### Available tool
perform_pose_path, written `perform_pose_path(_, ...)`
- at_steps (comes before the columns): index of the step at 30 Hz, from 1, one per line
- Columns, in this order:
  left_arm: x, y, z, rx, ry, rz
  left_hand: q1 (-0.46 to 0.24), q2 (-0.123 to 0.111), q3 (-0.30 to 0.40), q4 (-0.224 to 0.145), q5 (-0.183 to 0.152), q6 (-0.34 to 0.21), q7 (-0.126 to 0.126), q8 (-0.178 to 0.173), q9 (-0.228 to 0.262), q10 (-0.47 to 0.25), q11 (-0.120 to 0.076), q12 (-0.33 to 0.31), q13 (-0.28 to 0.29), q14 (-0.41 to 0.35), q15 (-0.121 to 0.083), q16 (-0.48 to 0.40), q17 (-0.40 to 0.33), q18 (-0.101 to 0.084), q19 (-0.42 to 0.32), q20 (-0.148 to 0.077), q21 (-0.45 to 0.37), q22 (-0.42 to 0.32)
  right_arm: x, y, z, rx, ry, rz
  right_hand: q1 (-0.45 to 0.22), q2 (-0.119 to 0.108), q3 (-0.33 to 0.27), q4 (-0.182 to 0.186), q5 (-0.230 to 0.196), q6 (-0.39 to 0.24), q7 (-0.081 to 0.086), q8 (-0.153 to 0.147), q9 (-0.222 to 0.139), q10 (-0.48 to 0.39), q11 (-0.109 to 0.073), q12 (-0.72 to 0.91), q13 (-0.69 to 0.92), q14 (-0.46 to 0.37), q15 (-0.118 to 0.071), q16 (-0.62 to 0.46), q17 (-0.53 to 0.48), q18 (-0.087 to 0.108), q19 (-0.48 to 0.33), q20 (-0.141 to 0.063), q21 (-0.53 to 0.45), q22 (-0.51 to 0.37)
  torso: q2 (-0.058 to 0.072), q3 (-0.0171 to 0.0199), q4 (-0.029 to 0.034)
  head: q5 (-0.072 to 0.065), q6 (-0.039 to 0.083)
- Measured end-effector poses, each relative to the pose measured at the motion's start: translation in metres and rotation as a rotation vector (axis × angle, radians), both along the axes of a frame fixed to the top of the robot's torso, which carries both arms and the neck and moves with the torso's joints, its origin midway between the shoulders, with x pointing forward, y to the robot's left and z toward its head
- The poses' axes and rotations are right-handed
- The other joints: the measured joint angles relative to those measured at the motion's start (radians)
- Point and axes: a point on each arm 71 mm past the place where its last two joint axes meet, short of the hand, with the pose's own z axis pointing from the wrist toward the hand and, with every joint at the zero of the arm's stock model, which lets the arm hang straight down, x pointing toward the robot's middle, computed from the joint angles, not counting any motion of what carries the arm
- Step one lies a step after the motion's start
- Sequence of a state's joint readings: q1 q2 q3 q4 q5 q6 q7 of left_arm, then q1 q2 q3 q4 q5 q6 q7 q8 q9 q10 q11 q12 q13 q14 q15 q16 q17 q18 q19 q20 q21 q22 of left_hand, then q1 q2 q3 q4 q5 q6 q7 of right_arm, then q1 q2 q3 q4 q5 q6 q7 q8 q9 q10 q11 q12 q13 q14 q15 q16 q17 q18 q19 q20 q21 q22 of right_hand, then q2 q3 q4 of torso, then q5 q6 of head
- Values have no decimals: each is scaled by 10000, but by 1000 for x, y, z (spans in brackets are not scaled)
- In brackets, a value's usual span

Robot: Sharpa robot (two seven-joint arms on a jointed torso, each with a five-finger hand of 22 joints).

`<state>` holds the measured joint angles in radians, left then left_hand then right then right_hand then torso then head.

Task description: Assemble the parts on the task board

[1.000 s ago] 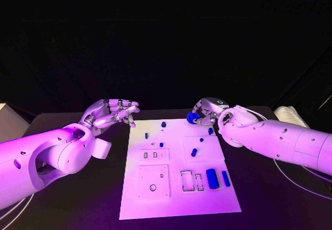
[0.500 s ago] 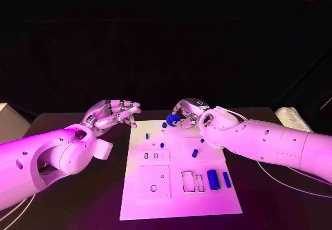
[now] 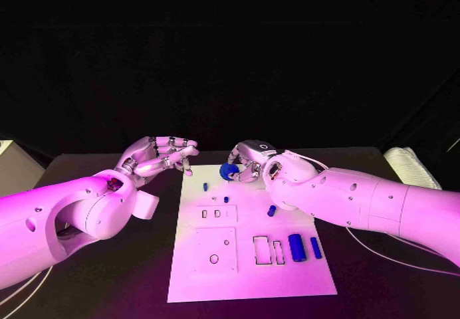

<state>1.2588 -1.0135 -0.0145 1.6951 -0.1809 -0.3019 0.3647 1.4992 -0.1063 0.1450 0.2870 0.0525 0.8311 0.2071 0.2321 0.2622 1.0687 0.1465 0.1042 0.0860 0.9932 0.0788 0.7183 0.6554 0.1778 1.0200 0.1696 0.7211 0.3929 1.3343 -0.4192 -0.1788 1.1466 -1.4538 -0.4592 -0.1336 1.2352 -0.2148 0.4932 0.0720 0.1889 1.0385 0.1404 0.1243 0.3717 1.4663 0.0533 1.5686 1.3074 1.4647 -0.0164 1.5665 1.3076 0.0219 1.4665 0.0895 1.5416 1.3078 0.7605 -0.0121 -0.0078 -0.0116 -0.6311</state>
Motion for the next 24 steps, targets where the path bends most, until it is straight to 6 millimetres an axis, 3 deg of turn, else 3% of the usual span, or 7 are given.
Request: perform_pose_path(24, 0, 1, 0, 9, 11, 13, 0, 0, 0, 0, 0, 0, 0, 0, 7, 0, 0, 0, 7, 0, 0, 0, 1, 0, 0, 0, 0, -2, -4, 8, -11, -348, 362, 103, -66, -68, -3, -2, -37, 48, -50, -15, 21, 0, 1, 0, -1, 0, 1, 0, 0, 1, -2, 2, 0, -3, -12, 19, -23, 42, -63)
